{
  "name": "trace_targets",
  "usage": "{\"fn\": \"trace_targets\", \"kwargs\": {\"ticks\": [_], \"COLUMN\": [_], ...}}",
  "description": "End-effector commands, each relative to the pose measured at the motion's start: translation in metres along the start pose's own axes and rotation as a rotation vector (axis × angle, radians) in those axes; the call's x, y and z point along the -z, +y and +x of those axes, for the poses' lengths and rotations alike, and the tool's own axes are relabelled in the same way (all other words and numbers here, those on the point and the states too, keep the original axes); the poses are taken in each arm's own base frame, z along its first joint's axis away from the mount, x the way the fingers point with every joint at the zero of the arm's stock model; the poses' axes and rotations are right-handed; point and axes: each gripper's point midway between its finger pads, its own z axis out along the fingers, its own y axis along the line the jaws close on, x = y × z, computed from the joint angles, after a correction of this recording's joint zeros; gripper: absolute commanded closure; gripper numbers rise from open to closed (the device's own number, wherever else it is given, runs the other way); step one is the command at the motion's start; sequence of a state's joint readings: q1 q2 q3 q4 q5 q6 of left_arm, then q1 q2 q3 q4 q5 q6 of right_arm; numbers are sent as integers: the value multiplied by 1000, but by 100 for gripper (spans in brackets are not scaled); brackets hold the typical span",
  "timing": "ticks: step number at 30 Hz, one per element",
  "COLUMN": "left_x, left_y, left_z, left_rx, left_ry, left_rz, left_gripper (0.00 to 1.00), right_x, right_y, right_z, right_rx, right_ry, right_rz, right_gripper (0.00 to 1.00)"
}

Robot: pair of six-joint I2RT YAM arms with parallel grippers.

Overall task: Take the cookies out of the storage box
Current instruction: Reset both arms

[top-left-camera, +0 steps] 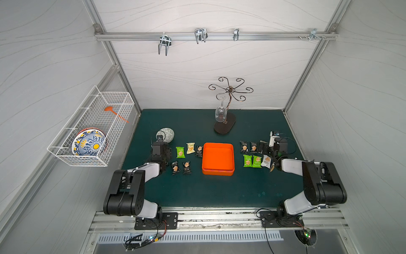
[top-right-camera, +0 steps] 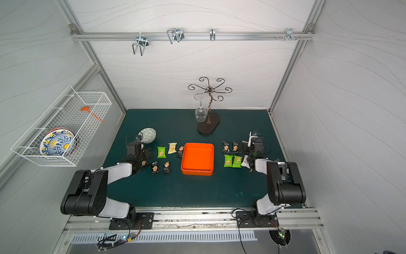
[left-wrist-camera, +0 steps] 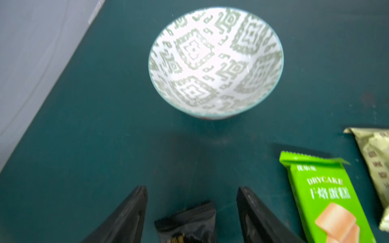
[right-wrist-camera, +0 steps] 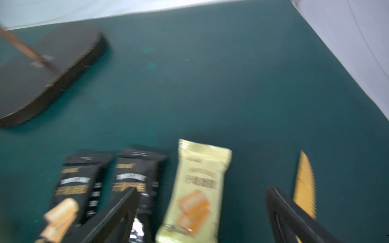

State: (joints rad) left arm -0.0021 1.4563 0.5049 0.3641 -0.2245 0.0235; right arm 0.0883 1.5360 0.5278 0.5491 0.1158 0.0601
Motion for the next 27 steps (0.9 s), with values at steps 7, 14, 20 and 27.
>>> {"fn": "trace_targets", "kwargs": {"ticks": [7,14,20,27], "left_x": [-1,-3,-2,-3], "left_y": [-10,-6,-5,-6], "left_z": [-52,-41,-42,-42], "left_rx": [124,145,145,142], "left_ry": [-244,-271,-286,-281], "left_rz": [104,89,88,89], "left_gripper": [16,0,0,0], "right_x": [3,4,2,3], "right_y": [6,6,6,6], "right_z": [-6,-6,-6,-6], "right_rx": [47,47,49,43], "right_ry": [-119,-123,-119,-122], "right_rz": [-19,-21,-22,-34], "right_gripper": [1,1,1,1]}}
